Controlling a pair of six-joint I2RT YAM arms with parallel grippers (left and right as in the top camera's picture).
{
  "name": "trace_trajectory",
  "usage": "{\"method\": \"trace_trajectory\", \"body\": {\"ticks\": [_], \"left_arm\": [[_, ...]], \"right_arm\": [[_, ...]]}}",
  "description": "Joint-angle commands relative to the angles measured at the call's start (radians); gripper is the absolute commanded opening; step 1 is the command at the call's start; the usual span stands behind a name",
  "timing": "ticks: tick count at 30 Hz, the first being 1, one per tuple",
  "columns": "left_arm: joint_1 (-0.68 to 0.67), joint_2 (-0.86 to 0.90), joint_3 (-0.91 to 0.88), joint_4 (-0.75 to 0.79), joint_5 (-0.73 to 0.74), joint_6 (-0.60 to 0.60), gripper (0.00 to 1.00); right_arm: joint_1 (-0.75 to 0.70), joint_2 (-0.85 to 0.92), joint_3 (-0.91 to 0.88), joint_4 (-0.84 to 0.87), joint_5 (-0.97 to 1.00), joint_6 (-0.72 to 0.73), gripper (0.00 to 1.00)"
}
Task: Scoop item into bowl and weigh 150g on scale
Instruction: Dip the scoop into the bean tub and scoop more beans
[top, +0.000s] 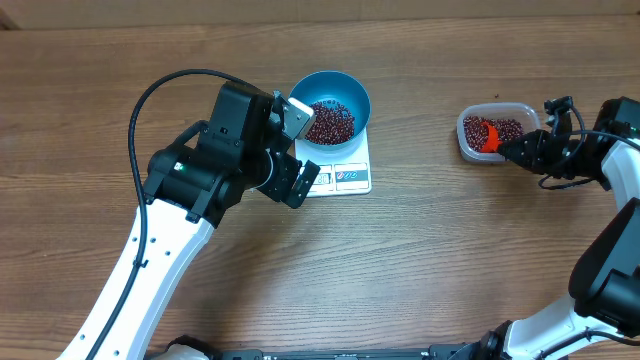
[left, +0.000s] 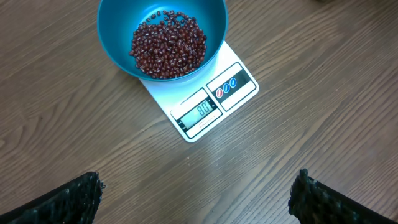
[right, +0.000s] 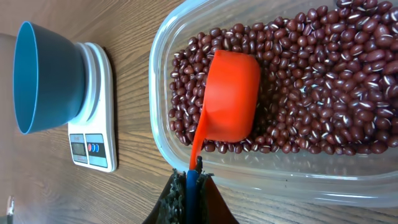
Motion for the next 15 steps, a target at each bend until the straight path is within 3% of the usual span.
{"method": "trace_trajectory", "body": {"ticks": [1, 15], "left_arm": [[-0.001, 0.004, 0.007, 0.001, 0.000, -0.010, 1.00], [-0.001, 0.004, 0.007, 0.001, 0.000, -0.010, 1.00]], "right_arm": [[-0.020, 0.026, -0.009, -0.002, -0.061, 0.008, 0.04], [-0.148, 0.026, -0.009, -0.002, -0.313, 0.008, 0.04]]}}
